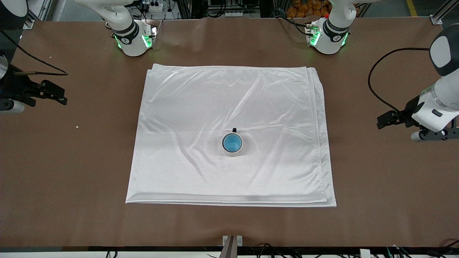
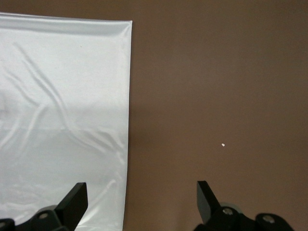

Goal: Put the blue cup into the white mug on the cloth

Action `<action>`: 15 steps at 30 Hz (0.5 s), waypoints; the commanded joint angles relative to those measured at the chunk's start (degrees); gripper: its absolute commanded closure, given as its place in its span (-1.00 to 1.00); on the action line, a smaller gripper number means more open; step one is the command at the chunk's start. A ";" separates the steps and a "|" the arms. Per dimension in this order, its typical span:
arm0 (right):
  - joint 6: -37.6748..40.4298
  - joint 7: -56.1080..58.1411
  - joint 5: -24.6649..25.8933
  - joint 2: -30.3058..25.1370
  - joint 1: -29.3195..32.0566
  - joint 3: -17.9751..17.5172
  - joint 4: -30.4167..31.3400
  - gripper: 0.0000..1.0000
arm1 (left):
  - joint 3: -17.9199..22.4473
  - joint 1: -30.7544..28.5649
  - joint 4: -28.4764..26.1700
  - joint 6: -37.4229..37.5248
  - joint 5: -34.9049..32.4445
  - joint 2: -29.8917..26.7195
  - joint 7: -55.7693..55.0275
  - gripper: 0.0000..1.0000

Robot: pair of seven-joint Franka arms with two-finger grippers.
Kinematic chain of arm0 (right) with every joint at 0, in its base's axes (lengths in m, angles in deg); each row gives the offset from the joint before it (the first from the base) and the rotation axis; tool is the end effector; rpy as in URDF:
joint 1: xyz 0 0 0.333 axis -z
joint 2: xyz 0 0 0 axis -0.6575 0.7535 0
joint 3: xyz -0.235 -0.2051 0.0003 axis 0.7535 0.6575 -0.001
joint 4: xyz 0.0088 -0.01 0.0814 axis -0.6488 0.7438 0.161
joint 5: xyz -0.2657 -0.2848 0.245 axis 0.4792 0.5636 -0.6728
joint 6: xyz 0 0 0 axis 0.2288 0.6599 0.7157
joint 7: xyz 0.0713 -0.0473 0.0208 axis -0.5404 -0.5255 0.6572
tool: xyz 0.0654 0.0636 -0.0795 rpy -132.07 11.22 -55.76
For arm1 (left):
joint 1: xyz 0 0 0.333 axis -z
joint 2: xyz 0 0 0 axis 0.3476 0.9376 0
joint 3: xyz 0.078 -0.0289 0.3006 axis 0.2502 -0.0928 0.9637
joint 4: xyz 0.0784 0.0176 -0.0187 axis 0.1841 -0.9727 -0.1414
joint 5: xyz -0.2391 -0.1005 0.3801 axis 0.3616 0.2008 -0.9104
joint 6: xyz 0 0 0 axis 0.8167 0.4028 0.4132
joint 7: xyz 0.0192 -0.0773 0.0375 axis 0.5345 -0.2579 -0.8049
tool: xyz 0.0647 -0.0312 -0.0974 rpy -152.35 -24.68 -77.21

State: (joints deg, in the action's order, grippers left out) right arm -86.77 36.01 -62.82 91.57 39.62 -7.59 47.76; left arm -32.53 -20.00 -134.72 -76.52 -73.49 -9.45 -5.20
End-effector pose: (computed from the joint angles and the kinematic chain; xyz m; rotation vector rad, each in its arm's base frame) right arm 0.6322 -0.0018 0.5837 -3.1400 -0.0710 0.0359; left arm 0.6641 -0.0082 0.4824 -3.1264 -0.0802 -0.0323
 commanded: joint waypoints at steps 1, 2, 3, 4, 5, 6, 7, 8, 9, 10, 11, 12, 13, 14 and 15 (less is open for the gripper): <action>-0.68 0.65 -0.12 -1.53 0.17 -0.36 1.43 -1.00 | -1.14 -0.70 0.83 2.11 -1.17 -2.59 1.14 -1.00; -0.85 0.65 -0.12 -1.53 0.17 -0.36 1.43 -1.00 | -1.14 -0.70 0.83 2.54 -1.08 -3.03 1.14 -1.00; -0.94 0.65 -0.12 -1.53 0.17 -0.36 1.43 -1.00 | -1.14 -0.70 0.83 3.07 -1.08 -3.74 1.14 -1.00; -0.94 0.65 -0.12 -1.53 0.08 -0.36 1.43 -1.00 | -1.14 -0.61 0.83 3.69 -1.08 -4.35 1.14 -1.00; -0.94 0.65 -0.12 -1.53 0.00 -0.36 1.43 -1.00 | -1.14 -0.61 0.83 4.21 -1.08 -4.97 1.14 -1.00; -0.94 0.65 -0.12 -1.53 -0.27 -0.27 1.43 -1.00 | -1.14 -0.52 0.83 4.92 -1.08 -5.41 1.14 -1.00; -0.94 0.65 -0.12 -1.53 -0.36 -0.18 1.43 -1.00 | -1.14 -0.43 0.83 5.62 -1.08 -5.93 1.14 -1.00; -0.94 0.65 -0.12 -1.53 -0.53 -0.18 1.43 -1.00 | -1.14 -0.35 0.83 6.23 -1.08 -6.55 1.14 -1.00; -0.94 0.65 -0.12 -1.53 -0.62 -0.18 1.43 -1.00 | -1.14 -0.34 0.83 6.68 -1.08 -7.08 1.14 -1.00; -0.94 0.65 -0.12 -1.53 -0.62 -0.10 1.43 -1.00 | -1.14 -0.34 0.83 7.03 -0.91 -7.52 1.14 -1.00; -1.03 0.65 -0.12 -1.53 -0.62 -0.09 1.43 -1.00 | -1.23 -0.43 0.91 7.47 -0.73 -7.78 1.14 -1.00; -1.03 0.65 -0.12 -1.53 -0.71 -0.01 1.43 -1.00 | -1.40 -0.78 0.91 7.99 -0.47 -8.13 1.14 -1.00; -1.03 0.65 -0.12 -1.53 -0.71 0.08 1.43 -1.00 | -1.58 -0.96 0.91 8.43 -0.12 -8.66 1.14 -1.00; -1.03 0.65 -0.12 -1.53 -0.80 0.25 1.43 -1.00 | -1.75 -1.05 0.91 8.87 0.15 -9.10 1.14 -1.00; -1.03 0.65 -0.12 -1.53 -1.23 0.43 1.43 -1.00 | -1.76 -1.05 0.91 9.14 0.24 -9.54 1.14 -1.00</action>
State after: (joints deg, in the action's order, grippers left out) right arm -87.21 36.02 -62.82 91.56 39.14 -7.78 47.76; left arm -33.26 -20.00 -133.60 -69.74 -73.54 -16.31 -5.17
